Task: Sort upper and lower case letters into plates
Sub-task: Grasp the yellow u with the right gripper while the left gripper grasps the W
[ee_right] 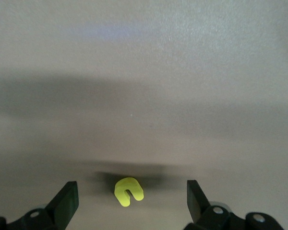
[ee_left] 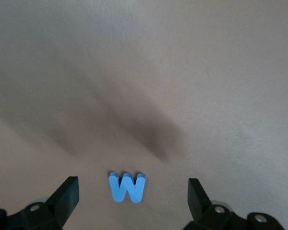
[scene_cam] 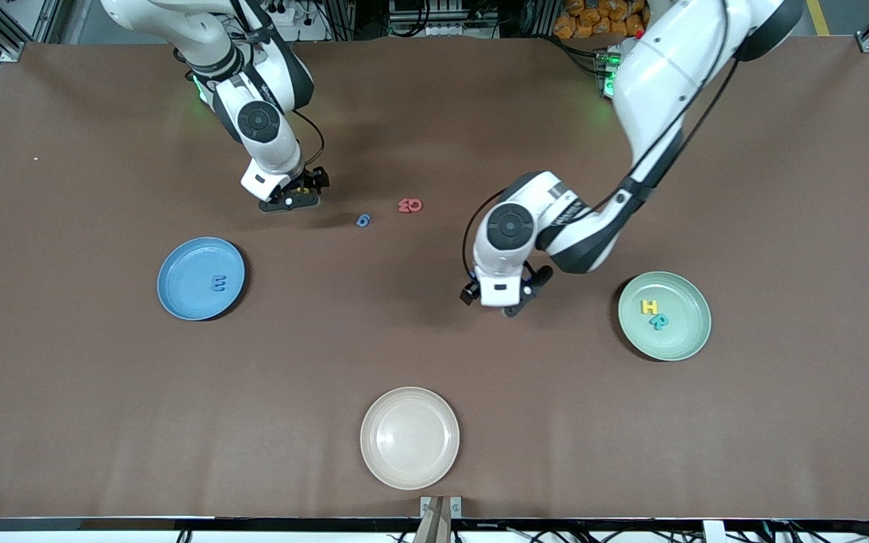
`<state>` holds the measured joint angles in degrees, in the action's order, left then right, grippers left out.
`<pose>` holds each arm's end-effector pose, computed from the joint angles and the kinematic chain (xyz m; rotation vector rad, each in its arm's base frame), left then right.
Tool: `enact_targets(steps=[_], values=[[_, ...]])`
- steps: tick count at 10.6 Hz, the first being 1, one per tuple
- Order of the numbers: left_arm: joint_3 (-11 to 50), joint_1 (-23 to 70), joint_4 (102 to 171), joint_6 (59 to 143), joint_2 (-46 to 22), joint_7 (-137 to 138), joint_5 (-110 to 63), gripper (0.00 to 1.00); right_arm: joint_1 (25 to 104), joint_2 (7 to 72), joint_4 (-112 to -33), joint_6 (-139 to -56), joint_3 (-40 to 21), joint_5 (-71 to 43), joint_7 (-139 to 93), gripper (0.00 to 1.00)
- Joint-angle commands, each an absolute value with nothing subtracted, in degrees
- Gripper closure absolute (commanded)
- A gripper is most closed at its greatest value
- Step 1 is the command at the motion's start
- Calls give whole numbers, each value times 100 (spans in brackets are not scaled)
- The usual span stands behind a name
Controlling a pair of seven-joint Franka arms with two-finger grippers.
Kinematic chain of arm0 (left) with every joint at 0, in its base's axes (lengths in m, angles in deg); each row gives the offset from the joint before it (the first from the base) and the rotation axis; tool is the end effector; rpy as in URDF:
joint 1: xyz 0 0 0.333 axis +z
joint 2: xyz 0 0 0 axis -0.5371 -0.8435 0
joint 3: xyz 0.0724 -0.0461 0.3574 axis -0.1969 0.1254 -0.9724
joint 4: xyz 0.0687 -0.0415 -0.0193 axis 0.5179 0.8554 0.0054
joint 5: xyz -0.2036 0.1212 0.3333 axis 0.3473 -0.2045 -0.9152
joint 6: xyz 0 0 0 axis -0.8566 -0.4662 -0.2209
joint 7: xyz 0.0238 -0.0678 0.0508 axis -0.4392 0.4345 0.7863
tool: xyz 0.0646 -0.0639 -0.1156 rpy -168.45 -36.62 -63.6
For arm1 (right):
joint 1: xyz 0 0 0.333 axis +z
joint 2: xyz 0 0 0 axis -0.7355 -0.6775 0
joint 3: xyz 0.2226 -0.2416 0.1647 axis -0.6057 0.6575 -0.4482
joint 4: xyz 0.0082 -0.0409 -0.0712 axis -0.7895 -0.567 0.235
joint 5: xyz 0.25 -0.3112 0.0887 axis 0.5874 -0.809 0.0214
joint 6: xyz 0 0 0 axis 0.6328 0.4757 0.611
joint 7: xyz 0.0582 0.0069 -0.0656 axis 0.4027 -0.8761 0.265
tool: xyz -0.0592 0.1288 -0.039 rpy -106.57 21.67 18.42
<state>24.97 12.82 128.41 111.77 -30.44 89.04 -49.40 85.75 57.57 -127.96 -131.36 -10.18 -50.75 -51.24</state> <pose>0.5711 -0.4603 0.1923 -2.8615 -1.2230 0.1132 0.3293 0.2154 0.1817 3.0292 0.2590 -0.2443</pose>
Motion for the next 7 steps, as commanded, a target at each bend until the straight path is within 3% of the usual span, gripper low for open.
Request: enact_targets(steps=[1,4,7], values=[[2041,789,12664,11236,-3264,9020,-4785,0,8418,5731,-12902,-13194,-1032,-5127,-4987,4],[2040,718,12664,11489,-3309,9098,-4811,2,8418,5555,-12902,-13264,-1041,-5136,-4864,18],[2031,665,12717,11745,-3309,9116,-4872,24,8444,5494,-12884,-13273,-1041,-5136,-4838,32]])
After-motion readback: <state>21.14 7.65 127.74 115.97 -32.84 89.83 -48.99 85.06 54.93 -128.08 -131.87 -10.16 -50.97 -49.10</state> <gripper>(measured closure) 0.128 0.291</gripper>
